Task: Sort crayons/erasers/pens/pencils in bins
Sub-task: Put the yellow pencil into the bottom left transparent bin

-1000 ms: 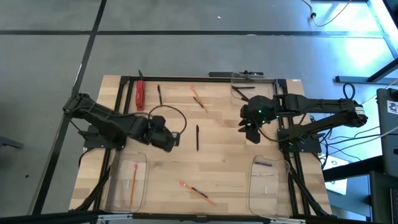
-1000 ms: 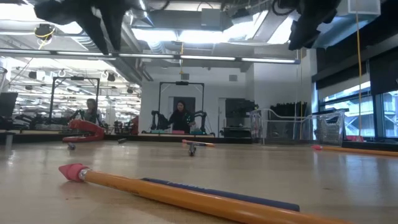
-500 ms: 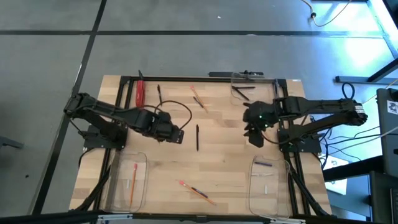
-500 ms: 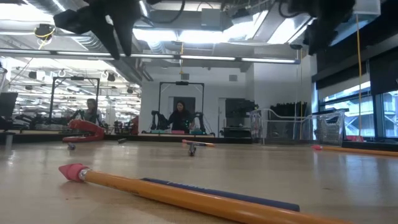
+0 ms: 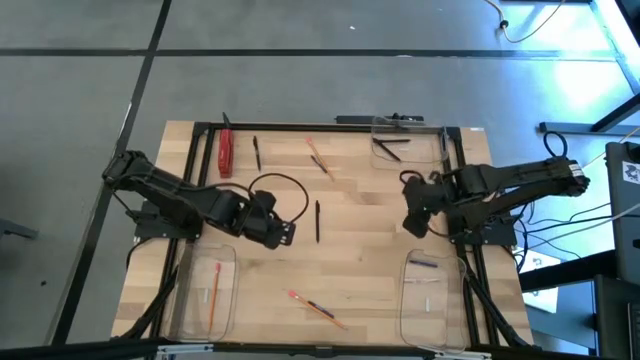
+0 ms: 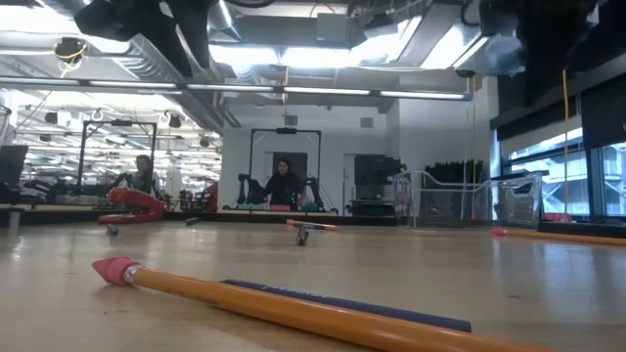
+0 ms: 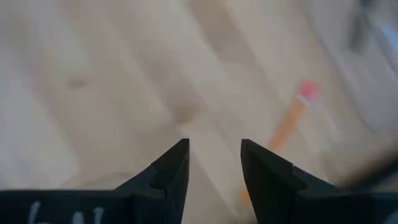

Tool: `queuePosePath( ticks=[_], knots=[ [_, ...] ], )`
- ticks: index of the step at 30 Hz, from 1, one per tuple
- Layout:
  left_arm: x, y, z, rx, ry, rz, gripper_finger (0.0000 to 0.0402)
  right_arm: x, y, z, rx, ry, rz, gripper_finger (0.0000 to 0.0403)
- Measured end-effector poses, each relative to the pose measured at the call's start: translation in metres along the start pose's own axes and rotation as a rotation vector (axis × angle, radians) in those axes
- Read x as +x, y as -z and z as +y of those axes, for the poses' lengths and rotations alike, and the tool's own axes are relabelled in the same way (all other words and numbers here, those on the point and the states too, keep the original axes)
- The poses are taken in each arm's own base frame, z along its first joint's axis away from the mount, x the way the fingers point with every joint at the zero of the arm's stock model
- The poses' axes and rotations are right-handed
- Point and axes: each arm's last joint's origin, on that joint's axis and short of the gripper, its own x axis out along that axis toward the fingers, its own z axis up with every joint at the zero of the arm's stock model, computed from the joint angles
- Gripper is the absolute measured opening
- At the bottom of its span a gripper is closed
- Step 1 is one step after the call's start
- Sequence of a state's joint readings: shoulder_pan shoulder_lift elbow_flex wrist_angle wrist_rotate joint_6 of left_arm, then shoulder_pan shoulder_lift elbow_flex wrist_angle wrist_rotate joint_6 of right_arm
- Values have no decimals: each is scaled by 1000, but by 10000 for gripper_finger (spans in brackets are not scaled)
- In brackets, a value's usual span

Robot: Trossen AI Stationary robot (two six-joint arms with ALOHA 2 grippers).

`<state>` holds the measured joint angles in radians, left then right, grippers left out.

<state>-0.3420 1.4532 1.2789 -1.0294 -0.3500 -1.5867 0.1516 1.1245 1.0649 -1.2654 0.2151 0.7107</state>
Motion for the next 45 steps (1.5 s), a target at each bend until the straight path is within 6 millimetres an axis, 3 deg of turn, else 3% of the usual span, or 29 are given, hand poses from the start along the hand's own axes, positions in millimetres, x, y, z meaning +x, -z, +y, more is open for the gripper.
queuePosePath(
  ticks=[5,18,24,31,45],
  knots=[
    [0,0,0,2,0,-9,85,11,-1,-15,130,74,61,145],
    [0,-1,0,28,0,-26,85,87,-12,-57,296,97,100,145],
    [0,-1,0,26,4,-26,85,113,-26,-72,310,235,125,145],
    [0,-1,-3,18,28,-26,85,145,-36,-84,270,261,213,145],
    [0,-1,-4,15,35,-26,85,180,-45,-104,216,272,280,145]
  ],
)
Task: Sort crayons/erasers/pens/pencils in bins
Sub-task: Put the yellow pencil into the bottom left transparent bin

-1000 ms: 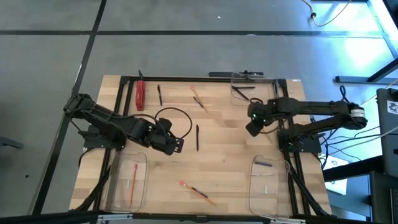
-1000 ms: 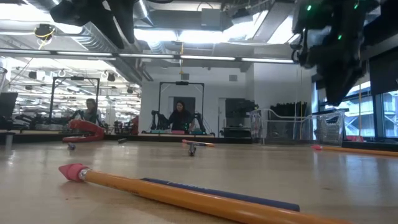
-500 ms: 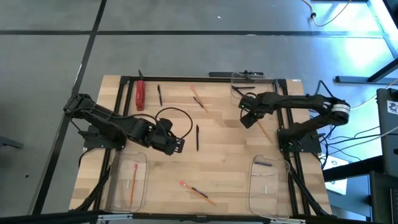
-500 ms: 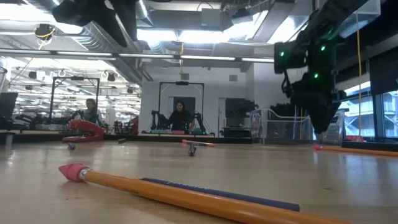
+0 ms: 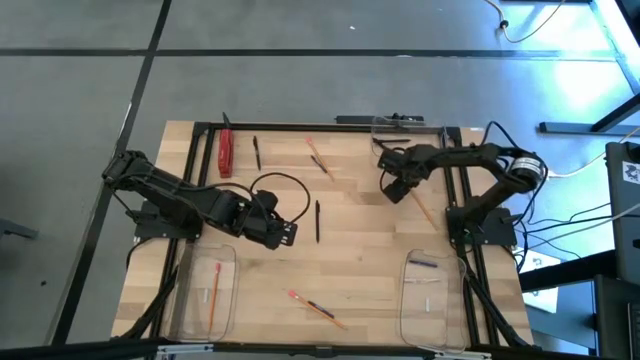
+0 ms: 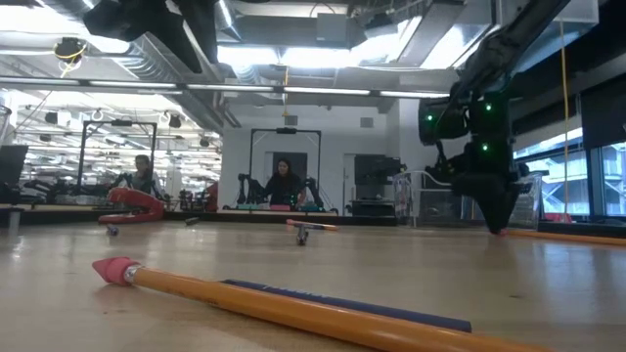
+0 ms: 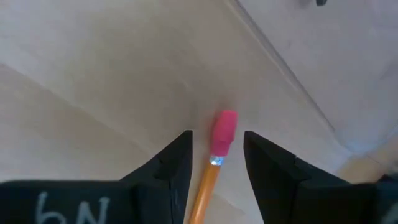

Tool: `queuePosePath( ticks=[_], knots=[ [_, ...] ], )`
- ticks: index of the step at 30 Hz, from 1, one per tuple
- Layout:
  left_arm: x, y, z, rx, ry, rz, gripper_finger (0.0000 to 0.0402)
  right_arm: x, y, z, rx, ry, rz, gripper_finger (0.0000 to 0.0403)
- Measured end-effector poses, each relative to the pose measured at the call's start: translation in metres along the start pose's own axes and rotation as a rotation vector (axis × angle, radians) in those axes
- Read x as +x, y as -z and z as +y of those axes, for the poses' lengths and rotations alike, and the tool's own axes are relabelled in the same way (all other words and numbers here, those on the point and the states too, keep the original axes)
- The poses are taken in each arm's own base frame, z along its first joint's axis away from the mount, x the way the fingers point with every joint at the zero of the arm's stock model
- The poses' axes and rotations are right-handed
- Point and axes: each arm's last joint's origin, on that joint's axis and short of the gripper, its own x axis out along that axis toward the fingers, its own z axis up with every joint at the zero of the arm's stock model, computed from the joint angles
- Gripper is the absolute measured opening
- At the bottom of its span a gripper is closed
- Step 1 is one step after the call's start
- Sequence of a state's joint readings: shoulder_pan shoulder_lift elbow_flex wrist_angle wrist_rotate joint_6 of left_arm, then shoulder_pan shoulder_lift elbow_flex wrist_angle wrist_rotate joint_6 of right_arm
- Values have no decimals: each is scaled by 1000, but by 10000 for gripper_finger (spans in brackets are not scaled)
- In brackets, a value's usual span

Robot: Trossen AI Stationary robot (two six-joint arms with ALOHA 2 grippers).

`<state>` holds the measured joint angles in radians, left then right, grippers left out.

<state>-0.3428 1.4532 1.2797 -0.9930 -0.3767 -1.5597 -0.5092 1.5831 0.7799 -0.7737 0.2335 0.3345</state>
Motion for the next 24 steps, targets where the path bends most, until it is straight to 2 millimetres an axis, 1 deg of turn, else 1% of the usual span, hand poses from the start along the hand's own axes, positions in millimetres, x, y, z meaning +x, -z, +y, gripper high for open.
queuePosePath(
  ticks=[8,12,17,24],
  knots=[
    [0,0,0,0,0,0,85,7,-5,-10,-83,-86,41,145],
    [0,0,0,0,0,0,85,7,-6,-9,-140,-127,39,145],
    [0,0,0,0,0,0,85,7,-5,-8,-167,-172,47,145],
    [0,0,0,0,0,0,85,8,-5,-8,-172,-161,47,145]
  ],
)
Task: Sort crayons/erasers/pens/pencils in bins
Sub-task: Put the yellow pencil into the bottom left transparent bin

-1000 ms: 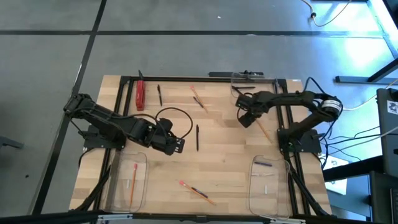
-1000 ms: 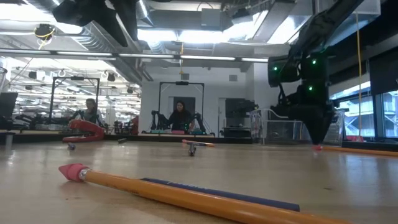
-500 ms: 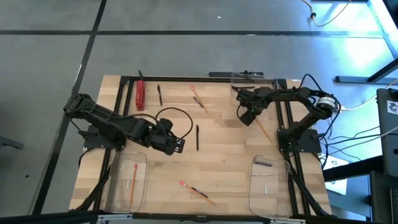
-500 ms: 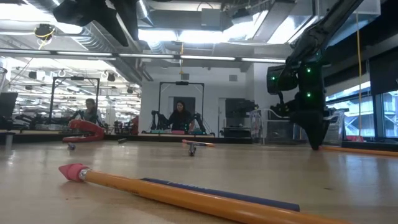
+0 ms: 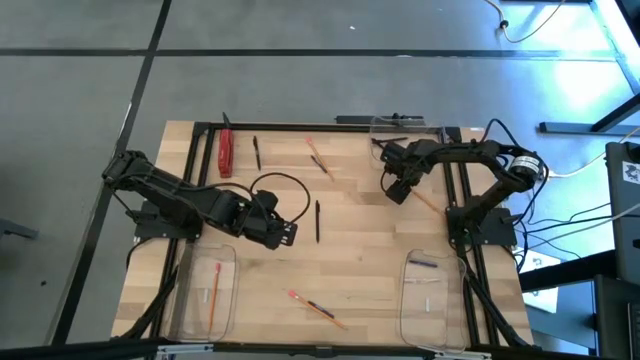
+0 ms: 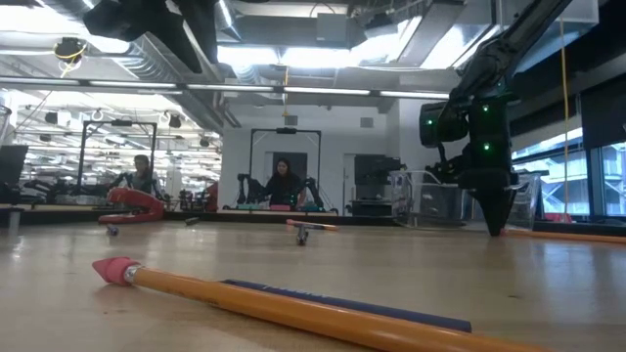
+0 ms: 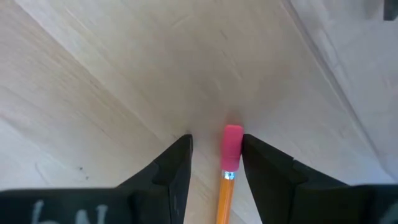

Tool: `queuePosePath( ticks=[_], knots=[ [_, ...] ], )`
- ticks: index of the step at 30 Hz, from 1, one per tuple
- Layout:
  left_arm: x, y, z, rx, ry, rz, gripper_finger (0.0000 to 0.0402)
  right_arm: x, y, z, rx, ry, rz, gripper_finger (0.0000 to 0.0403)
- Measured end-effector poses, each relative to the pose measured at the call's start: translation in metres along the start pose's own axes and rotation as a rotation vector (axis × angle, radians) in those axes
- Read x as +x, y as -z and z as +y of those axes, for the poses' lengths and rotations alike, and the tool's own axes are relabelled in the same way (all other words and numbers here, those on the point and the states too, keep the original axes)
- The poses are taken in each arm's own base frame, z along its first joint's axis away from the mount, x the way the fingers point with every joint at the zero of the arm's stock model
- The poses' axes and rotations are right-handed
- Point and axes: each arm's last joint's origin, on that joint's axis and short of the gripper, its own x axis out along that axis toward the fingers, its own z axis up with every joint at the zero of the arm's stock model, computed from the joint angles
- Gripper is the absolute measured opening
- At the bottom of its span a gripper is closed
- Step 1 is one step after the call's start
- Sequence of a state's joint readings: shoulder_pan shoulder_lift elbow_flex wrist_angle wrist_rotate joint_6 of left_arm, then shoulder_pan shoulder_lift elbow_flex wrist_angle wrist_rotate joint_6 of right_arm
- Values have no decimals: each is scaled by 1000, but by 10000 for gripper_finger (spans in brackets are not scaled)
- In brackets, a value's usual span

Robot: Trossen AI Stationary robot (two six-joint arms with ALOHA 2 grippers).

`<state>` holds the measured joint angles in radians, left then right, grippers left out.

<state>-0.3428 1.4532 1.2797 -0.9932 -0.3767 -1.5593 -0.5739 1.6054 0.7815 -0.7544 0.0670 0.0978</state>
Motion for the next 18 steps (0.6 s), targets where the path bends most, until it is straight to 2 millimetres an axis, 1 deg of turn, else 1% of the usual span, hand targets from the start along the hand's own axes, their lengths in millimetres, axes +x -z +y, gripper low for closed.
queuePosePath(
  ticks=[4,13,18],
  knots=[
    [0,0,0,0,0,0,85,-1,-1,0,-5,8,0,145],
    [0,0,0,0,0,0,85,-9,-8,0,17,21,-11,145],
    [0,0,0,1,0,0,85,-9,-7,-1,-15,32,2,145]
  ],
)
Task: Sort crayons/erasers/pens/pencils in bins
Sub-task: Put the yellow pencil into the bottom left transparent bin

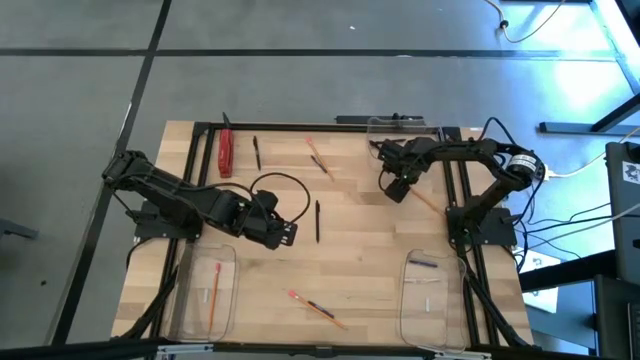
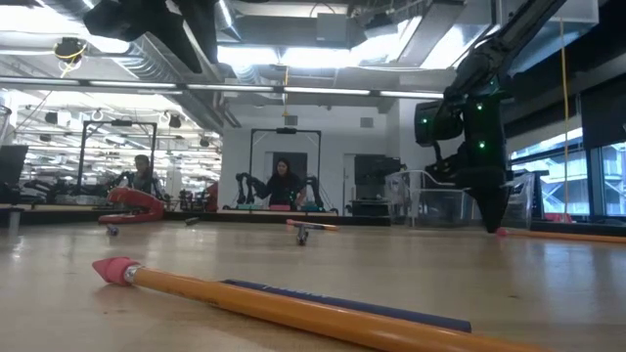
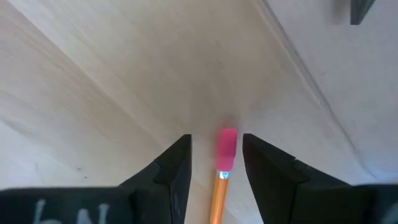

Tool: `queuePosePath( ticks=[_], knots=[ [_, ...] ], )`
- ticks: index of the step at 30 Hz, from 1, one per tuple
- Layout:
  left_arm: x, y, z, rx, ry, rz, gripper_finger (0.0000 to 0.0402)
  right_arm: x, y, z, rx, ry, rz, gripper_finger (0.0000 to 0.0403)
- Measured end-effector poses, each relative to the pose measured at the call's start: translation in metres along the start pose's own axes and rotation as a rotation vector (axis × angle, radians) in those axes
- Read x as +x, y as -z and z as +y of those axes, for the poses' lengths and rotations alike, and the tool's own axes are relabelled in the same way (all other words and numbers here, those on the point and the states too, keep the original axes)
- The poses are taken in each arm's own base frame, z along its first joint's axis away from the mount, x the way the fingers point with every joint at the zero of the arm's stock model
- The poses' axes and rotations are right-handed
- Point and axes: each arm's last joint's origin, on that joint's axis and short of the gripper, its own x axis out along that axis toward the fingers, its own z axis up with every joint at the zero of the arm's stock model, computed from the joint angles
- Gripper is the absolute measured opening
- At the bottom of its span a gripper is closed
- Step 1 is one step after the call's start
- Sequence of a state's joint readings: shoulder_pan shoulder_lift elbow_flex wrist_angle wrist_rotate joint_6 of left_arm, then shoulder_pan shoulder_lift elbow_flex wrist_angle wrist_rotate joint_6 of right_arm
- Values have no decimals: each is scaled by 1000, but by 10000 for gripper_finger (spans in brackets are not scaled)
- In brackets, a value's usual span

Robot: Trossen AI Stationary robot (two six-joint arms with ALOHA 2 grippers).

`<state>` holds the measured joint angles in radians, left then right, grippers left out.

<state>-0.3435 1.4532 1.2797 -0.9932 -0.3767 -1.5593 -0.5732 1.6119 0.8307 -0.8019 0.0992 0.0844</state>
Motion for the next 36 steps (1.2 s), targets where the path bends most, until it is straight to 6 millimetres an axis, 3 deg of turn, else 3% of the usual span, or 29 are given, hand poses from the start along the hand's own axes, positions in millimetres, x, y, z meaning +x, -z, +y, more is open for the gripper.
queuePosePath(
  ticks=[23,36],
  knots=[
    [0,0,0,-2,0,0,85,0,3,0,-122,-22,20,141],
    [0,0,0,-4,0,0,85,0,2,0,-119,-21,19,35]
  ],
)
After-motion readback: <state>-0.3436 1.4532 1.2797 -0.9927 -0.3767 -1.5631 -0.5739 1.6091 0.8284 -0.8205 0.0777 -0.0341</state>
